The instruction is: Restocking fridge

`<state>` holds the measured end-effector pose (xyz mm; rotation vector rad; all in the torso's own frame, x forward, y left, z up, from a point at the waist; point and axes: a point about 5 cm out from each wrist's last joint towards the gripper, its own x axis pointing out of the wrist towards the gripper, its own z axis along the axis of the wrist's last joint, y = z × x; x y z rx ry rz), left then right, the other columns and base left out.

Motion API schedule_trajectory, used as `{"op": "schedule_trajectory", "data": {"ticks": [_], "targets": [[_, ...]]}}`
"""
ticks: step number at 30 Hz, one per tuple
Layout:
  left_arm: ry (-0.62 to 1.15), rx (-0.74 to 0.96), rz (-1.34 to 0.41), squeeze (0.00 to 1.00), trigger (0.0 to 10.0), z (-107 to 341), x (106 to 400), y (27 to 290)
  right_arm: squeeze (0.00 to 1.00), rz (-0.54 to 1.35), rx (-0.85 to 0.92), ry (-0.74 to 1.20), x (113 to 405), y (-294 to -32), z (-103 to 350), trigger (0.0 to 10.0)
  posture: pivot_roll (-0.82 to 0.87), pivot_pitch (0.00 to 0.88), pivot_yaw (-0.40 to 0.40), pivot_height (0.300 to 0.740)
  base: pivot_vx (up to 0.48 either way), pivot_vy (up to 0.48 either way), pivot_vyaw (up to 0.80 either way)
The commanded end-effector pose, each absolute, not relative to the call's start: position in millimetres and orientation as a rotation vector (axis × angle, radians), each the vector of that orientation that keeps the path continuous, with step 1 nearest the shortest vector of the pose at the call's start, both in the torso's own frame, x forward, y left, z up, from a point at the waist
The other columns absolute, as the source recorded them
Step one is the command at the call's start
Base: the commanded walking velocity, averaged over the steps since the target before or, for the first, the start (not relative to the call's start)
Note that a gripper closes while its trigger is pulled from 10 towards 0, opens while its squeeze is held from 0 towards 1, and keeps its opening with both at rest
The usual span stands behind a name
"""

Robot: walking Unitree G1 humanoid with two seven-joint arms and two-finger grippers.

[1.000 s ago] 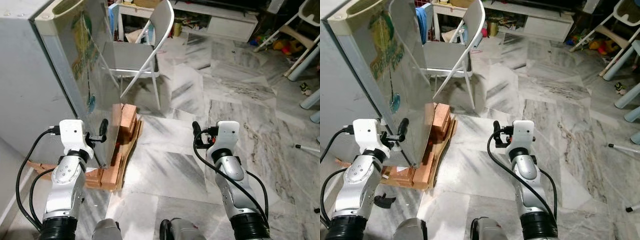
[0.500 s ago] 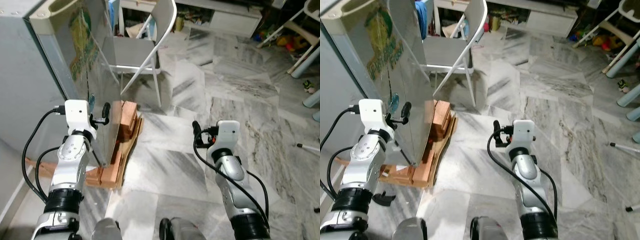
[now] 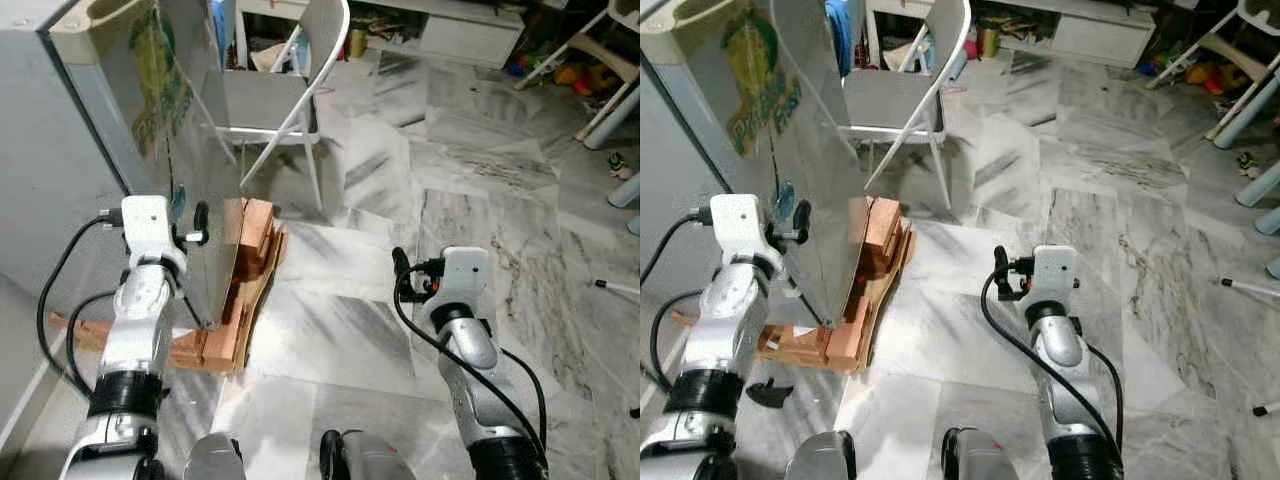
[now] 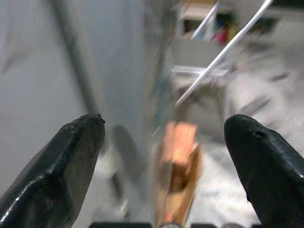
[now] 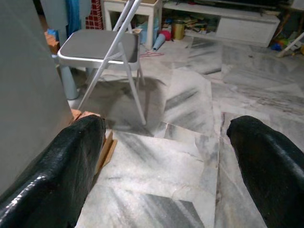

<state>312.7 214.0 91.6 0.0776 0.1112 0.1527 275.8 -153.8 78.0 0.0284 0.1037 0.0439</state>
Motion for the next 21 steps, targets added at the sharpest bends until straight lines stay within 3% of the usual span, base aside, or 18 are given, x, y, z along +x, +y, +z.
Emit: {"op": "schedule_trajectory", "data": {"ticks": [1, 9, 21], "targets": [[0.112, 0.103, 0.191, 0.00, 10.0, 95, 314, 222, 0.00, 0.041, 0.026, 0.103, 276, -156, 80, 10.0, 0.08, 0.135, -0.091, 0.740, 0.000, 0.000, 0.00], [0.068, 0.105, 0.146, 0.00, 10.0, 106, 332, 224, 0.00, 0.040, 0.022, 0.100, 278, -157, 82, 10.0, 0.07, 0.134, -0.084, 0.740, 0.000, 0.000, 0.00], [0.026, 0.083, -0.035, 0.00, 10.0, 118, 343, 194, 0.00, 0.021, 0.008, 0.106, 277, -161, 81, 10.0, 0.06, 0.132, -0.080, 0.740, 0.000, 0.000, 0.00]]}}
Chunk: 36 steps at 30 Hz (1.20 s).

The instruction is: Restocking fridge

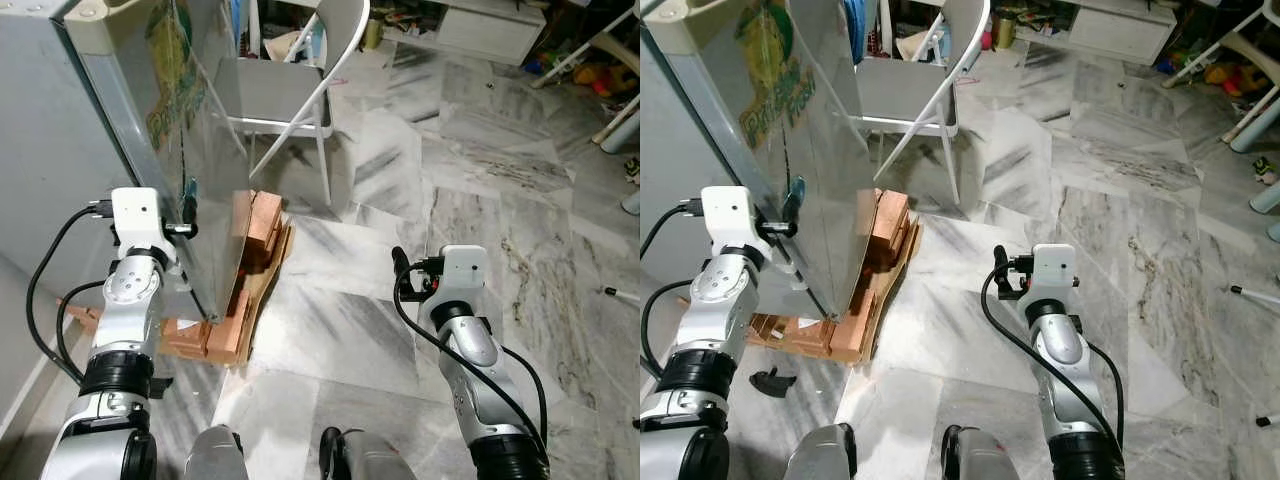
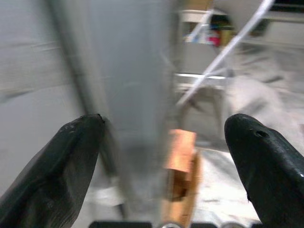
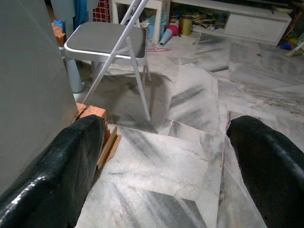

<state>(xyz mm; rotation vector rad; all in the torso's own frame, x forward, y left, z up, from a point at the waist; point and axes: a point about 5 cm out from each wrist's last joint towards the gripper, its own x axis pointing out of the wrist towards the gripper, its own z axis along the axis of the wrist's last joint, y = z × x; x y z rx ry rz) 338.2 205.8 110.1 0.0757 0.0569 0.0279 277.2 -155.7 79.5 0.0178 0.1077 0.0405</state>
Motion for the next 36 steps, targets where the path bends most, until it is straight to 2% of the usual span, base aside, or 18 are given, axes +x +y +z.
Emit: {"op": "schedule_trajectory", "data": {"ticks": [1, 5, 12, 14, 15, 16, 17, 19, 20, 23, 24, 25, 28, 29, 30, 31, 35, 36], "targets": [[0.024, 0.084, -0.041, 0.00, 10.0, 118, 343, 193, 0.00, 0.021, 0.008, 0.106, 277, -161, 82, 10.0, 0.06, 0.133, -0.080, 0.740, 0.000, 0.000, 0.00], [0.006, 0.112, -0.107, 0.00, 10.0, 122, 344, 183, 0.00, 0.022, 0.010, 0.106, 278, -160, 82, 10.0, 0.06, 0.133, -0.082, 0.740, 0.000, 0.000, 0.00], [0.013, 0.150, -0.091, 0.00, 10.0, 124, 353, 184, 0.00, 0.031, 0.000, 0.135, 275, -160, 77, 10.0, 0.06, 0.130, -0.080, 0.740, 0.000, 0.000, 0.00], [0.021, 0.076, -0.127, 0.00, 10.0, 125, 357, 159, 0.00, 0.031, -0.054, 0.203, 266, -167, 65, 10.0, 0.07, 0.128, -0.087, 0.740, 0.000, 0.000, 0.00], [0.021, 0.076, -0.127, 0.00, 10.0, 125, 357, 159, 0.00, 0.031, -0.054, 0.203, 266, -167, 65, 10.0, 0.07, 0.128, -0.087, 0.740, 0.000, 0.000, 0.00], [-0.027, 0.116, -0.371, 0.00, 10.0, 128, 346, 110, 0.00, 0.025, -0.079, 0.253, 259, -172, 58, 10.0, 0.08, 0.125, -0.092, 0.740, 0.000, 0.000, 0.00], [-0.055, 0.115, -0.531, 0.00, 10.0, 130, 333, 76, 0.00, 0.025, -0.089, 0.283, 255, -175, 53, 10.0, 0.08, 0.124, -0.090, 0.740, 0.000, 0.000, 0.00], [-0.101, 0.033, -0.791, 0.00, 10.0, 138, 300, 16, 0.00, 0.028, -0.100, 0.325, 244, -182, 45, 10.0, 0.07, 0.123, -0.085, 0.740, 0.000, 0.000, 0.00], [-0.110, 0.014, -0.810, 0.00, 10.0, 141, 297, 7, 0.00, 0.026, -0.107, 0.332, 240, -186, 43, 10.0, 0.07, 0.121, -0.081, 0.740, 0.000, 0.000, 0.00], [-0.109, 0.011, -0.792, 0.00, 10.0, 140, 300, 8, 0.00, 0.021, -0.112, 0.338, 237, -189, 42, 10.0, 0.06, 0.121, -0.078, 0.740, 0.000, 0.000, 0.00], [-0.102, 0.020, -0.747, 0.00, 10.0, 138, 307, 16, 0.00, 0.013, -0.108, 0.339, 236, -190, 42, 10.0, 0.05, 0.121, -0.077, 0.740, 0.000, 0.000, 0.00], [-0.087, 0.028, -0.655, 0.00, 10.0, 135, 320, 36, 0.00, 0.008, -0.105, 0.339, 235, -192, 42, 10.0, 0.05, 0.122, -0.075, 0.740, 0.000, 0.000, 0.00], [-0.079, 0.039, -0.561, 0.00, 10.0, 134, 331, 62, 0.00, 0.015, -0.103, 0.337, 234, -190, 42, 10.0, 0.06, 0.123, -0.074, 0.740, 0.000, 0.000, 0.00], [-0.075, 0.061, -0.512, 0.00, 10.0, 133, 334, 80, 0.00, 0.026, -0.102, 0.336, 235, -188, 42, 10.0, 0.07, 0.124, -0.073, 0.740, 0.000, 0.000, 0.00], [-0.075, 0.061, -0.512, 0.00, 10.0, 133, 334, 80, 0.00, 0.026, -0.102, 0.336, 235, -188, 42, 10.0, 0.07, 0.124, -0.073, 0.740, 0.000, 0.000, 0.00], [-0.066, 0.072, -0.486, 0.00, 10.0, 133, 332, 94, 0.00, 0.036, -0.102, 0.338, 235, -186, 42, 10.0, 0.07, 0.127, -0.070, 0.740, 0.000, 0.000, 0.00], [-0.035, 0.097, -0.431, 0.00, 10.0, 131, 321, 123, 0.00, 0.060, -0.104, 0.318, 238, -182, 45, 10.0, 0.09, 0.136, -0.068, 0.740, 0.000, 0.000, 0.00], [-0.025, 0.087, -0.395, 0.00, 10.0, 128, 313, 137, 0.00, 0.069, -0.110, 0.298, 240, -180, 48, 10.0, 0.09, 0.145, -0.065, 0.740, 0.000, 0.000, 0.00]]}}
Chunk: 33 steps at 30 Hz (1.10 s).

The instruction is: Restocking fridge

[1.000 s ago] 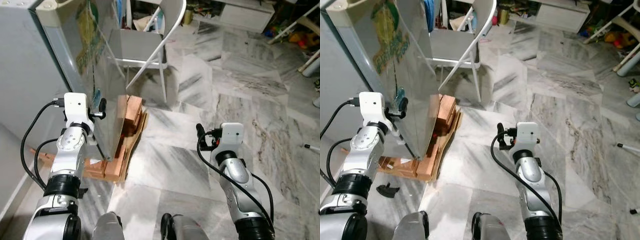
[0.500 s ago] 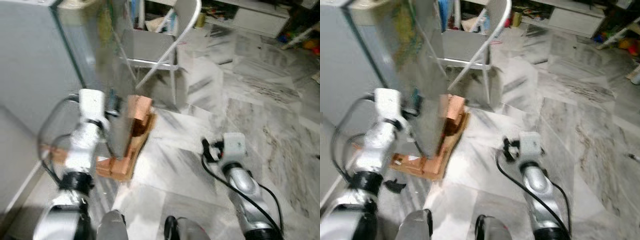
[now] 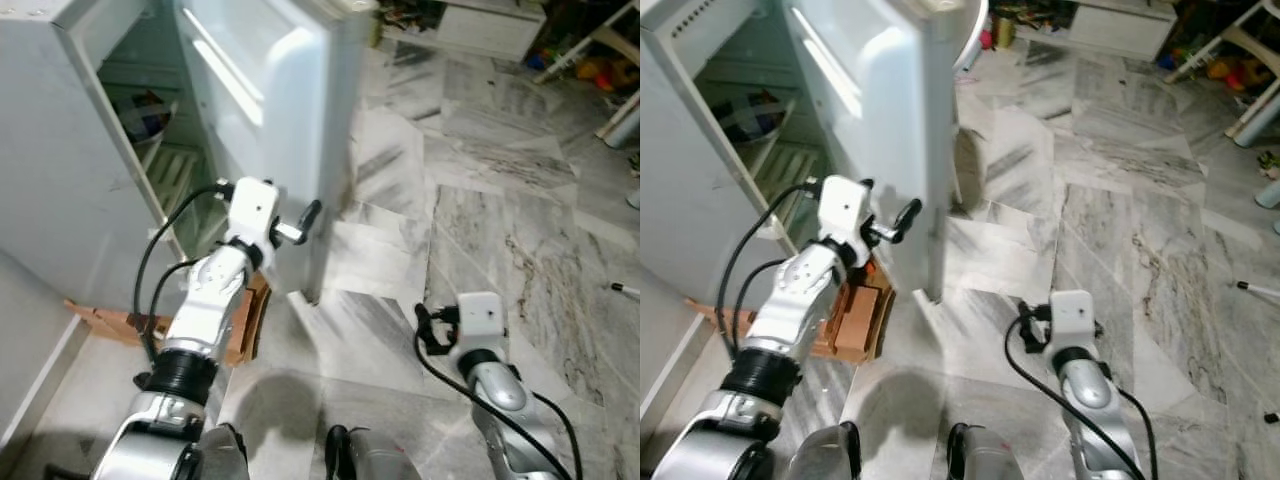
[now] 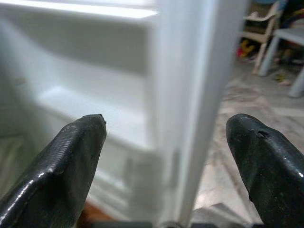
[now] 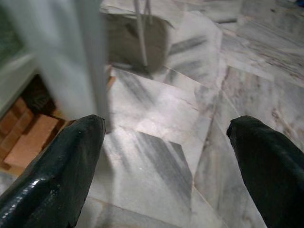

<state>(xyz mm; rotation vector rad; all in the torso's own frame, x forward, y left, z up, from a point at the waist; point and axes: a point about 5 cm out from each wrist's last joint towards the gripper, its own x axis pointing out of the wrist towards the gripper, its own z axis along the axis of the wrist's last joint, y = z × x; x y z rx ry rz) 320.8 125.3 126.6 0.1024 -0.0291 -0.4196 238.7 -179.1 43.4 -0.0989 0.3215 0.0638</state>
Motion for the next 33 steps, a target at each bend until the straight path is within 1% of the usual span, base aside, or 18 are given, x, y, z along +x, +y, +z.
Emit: {"op": "schedule_trajectory", "data": {"ticks": [1, 4, 5, 6, 9, 12, 15, 19, 23, 28, 33], "targets": [[-0.025, 0.087, -0.395, 0.00, 10.0, 128, 313, 137, 0.00, 0.069, -0.110, 0.298, 240, -180, 48, 10.0, 0.09, 0.145, -0.065, 0.740, 0.000, 0.000, 0.00], [-0.013, 0.086, -0.360, 0.00, 10.0, 125, 299, 148, 0.00, 0.070, -0.108, 0.280, 244, -178, 52, 10.0, 0.12, 0.168, -0.062, 0.740, 0.254, -0.374, 0.00], [-0.013, 0.086, -0.360, 0.00, 10.0, 125, 299, 148, 0.00, 0.070, -0.108, 0.280, 244, -178, 52, 10.0, 0.12, 0.168, -0.062, 0.740, 0.259, -0.401, 0.00], [-0.003, 0.090, -0.349, 0.00, 10.0, 122, 289, 152, 0.00, 0.064, -0.097, 0.267, 248, -177, 55, 10.0, 0.11, 0.173, -0.066, 0.740, 0.311, -0.360, -0.80], [0.025, 0.083, -0.326, 0.00, 10.0, 112, 274, 157, 0.00, 0.057, -0.083, 0.243, 254, -174, 60, 10.0, 0.11, 0.168, -0.073, 0.740, 0.329, -0.346, -0.80], [0.055, 0.071, -0.295, 0.00, 10.0, 105, 268, 161, 0.00, 0.075, -0.083, 0.233, 257, -167, 61, 10.0, 0.10, 0.157, -0.080, 0.740, 0.334, -0.341, -0.80], [0.059, 0.071, -0.264, 0.00, 10.0, 104, 267, 166, 0.00, 0.095, -0.091, 0.217, 259, -163, 64, 10.0, 0.10, 0.151, -0.084, 0.740, 0.368, -0.305, -0.48], [0.068, 0.073, -0.236, 0.00, 10.0, 104, 268, 172, 0.00, 0.096, -0.091, 0.208, 260, -163, 65, 10.0, 0.10, 0.141, -0.090, 0.740, 0.416, -0.126, 0.00], [0.064, 0.089, -0.243, 0.00, 10.0, 107, 274, 170, 0.00, 0.097, -0.093, 0.209, 263, -162, 64, 10.0, 0.10, 0.127, -0.094, 0.740, 0.446, 0.000, 0.00], [0.043, 0.127, -0.274, 0.00, 10.0, 111, 290, 162, 0.00, 0.092, -0.086, 0.198, 267, -159, 65, 10.0, 0.10, 0.112, -0.091, 0.740, 0.477, 0.000, 0.00], [0.020, 0.152, -0.266, 0.00, 10.0, 118, 309, 161, 0.00, 0.090, -0.085, 0.192, 268, -157, 65, 10.0, 0.09, 0.102, -0.087, 0.740, 0.480, 0.000, 0.00]]}}
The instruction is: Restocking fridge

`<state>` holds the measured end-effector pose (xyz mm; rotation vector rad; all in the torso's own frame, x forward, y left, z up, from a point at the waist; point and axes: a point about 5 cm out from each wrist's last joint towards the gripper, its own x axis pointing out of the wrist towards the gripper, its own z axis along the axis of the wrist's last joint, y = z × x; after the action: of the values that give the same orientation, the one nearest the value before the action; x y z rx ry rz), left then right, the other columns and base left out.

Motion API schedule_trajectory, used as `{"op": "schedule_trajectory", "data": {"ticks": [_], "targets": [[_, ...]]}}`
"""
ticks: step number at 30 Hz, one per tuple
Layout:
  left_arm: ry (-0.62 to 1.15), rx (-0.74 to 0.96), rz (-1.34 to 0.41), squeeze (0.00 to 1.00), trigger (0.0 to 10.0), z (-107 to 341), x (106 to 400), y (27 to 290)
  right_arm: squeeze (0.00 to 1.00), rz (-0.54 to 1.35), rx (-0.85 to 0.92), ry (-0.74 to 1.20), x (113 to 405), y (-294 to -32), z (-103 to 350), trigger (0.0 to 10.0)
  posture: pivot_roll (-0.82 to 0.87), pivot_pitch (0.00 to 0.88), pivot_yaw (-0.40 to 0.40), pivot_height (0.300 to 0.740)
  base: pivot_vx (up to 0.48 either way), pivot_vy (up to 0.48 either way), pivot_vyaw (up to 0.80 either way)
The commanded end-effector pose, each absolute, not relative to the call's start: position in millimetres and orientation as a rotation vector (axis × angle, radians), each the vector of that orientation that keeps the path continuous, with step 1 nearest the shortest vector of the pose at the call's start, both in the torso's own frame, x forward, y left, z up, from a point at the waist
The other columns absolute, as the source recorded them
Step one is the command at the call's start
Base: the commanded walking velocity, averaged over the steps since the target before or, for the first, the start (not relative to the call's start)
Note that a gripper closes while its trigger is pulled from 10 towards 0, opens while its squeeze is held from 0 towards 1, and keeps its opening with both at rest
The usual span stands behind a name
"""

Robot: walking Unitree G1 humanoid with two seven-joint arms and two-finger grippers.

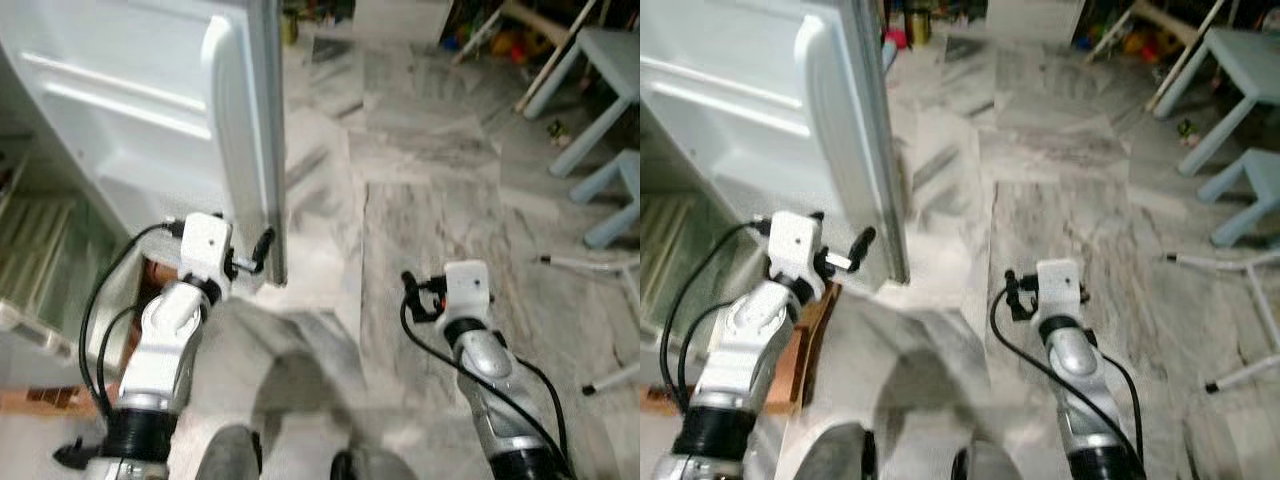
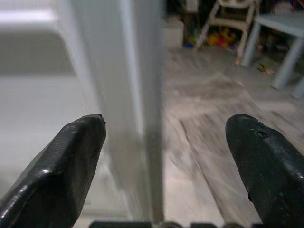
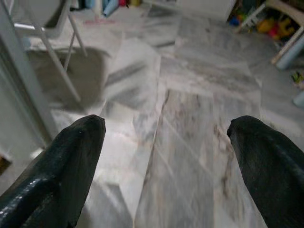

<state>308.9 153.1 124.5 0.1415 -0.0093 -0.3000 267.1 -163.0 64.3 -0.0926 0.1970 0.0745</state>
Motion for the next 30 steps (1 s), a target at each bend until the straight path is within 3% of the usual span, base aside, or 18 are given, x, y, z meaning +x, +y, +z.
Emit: {"op": "schedule_trajectory", "data": {"ticks": [1, 10, 18, 25, 30], "targets": [[0.013, 0.155, -0.264, 0.00, 10.0, 120, 315, 160, 0.00, 0.087, -0.086, 0.191, 268, -158, 65, 10.0, 0.09, 0.101, -0.087, 0.740, 0.480, 0.000, 0.00], [-0.019, 0.172, -0.287, 0.00, 10.0, 132, 347, 138, 0.00, 0.073, -0.087, 0.181, 270, -158, 65, 10.0, 0.08, 0.096, -0.075, 0.740, 0.480, 0.000, 0.00], [-0.022, 0.186, -0.334, 0.00, 10.0, 130, 357, 121, 0.00, 0.059, -0.089, 0.180, 269, -160, 64, 10.0, 0.07, 0.096, -0.067, 0.740, 0.480, 0.000, 0.00], [0.014, 0.203, -0.275, 0.00, 10.0, 116, 353, 141, 0.00, 0.055, -0.088, 0.183, 268, -160, 62, 10.0, 0.07, 0.094, -0.066, 0.740, 0.459, 0.000, 0.00], [0.011, 0.213, -0.213, 0.00, 10.0, 107, 337, 162, 0.00, 0.057, -0.087, 0.187, 268, -159, 61, 10.0, 0.08, 0.097, -0.069, 0.740, 0.000, 0.000, 0.00]]}}
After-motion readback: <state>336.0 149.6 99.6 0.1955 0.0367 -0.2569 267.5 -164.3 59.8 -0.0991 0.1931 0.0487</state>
